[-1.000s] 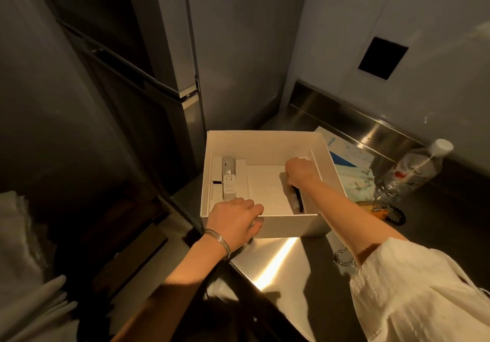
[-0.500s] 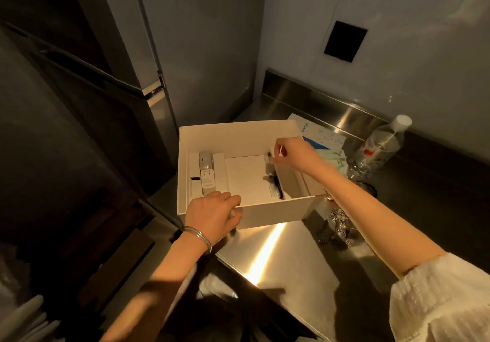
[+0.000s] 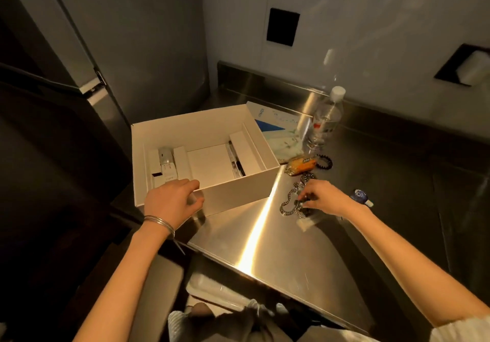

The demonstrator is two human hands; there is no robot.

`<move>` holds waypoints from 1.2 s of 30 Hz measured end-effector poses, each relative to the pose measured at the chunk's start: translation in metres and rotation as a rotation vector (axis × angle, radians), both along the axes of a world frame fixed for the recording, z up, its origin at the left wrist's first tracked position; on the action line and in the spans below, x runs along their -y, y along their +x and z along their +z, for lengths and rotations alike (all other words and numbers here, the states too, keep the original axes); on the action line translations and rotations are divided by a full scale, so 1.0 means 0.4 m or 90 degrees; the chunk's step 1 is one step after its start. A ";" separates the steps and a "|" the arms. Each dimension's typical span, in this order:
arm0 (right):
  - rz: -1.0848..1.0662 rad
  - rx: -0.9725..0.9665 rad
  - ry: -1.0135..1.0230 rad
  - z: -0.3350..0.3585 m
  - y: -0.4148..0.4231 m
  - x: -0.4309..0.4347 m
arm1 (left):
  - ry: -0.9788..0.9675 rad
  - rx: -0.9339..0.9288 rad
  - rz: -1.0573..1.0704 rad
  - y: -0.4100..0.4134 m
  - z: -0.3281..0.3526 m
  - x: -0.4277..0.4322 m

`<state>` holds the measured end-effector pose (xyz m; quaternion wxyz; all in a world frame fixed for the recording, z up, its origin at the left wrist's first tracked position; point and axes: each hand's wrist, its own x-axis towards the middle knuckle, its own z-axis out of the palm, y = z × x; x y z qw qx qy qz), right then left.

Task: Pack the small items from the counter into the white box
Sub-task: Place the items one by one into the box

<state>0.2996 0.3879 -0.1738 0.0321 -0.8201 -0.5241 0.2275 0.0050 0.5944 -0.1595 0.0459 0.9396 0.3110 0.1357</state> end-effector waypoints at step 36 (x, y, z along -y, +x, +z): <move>0.146 -0.010 0.240 0.379 -0.165 -0.376 | 0.017 -0.054 -0.005 0.001 0.027 0.018</move>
